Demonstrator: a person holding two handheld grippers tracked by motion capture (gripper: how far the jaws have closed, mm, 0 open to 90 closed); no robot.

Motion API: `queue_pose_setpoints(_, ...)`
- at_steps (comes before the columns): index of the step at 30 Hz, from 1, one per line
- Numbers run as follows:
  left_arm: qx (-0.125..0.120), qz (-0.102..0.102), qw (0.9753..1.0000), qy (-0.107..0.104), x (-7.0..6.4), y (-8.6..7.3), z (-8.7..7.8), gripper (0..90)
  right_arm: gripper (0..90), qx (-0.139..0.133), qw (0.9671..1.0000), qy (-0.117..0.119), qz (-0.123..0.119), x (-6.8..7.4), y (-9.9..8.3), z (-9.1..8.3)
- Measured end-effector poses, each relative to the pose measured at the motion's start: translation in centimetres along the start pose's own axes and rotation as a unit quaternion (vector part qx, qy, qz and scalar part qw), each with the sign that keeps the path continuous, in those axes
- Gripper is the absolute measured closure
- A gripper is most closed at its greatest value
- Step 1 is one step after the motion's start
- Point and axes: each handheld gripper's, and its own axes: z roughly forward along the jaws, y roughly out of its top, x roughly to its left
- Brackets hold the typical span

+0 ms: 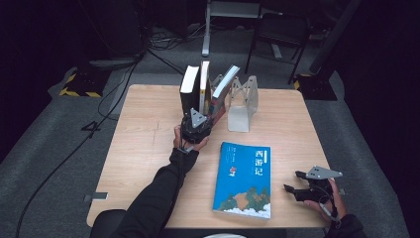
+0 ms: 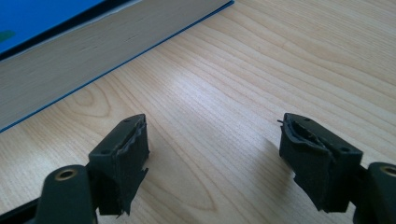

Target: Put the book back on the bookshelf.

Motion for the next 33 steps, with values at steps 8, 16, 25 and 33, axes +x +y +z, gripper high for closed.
queue_pose_setpoints(8, -0.022, -0.074, 0.9968, -0.021, -0.5, 0.1, 1.4, 71.1, 23.9, 0.0, 1.0, 0.0, 0.0, 0.0, 0.0, 0.0)
queue_pose_setpoints(16, -0.022, -0.078, 0.9966, -0.012, -2.1, 1.1, 3.6, 70.3, 23.9, -0.001, 1.0, 0.0, -0.001, 0.0, 0.0, 0.0)
queue_pose_setpoints(25, -0.022, -0.066, 0.9975, 0.006, -2.0, 1.7, 4.9, 69.4, 23.9, -0.001, 1.0, 0.0, -0.001, 0.0, 0.0, 0.0)
queue_pose_setpoints(33, -0.022, -0.074, 0.997, 0.011, -1.8, 1.8, 4.7, 67.1, 23.9, 0.0, 1.0, 0.0, 0.0, 0.0, 0.0, 0.0)
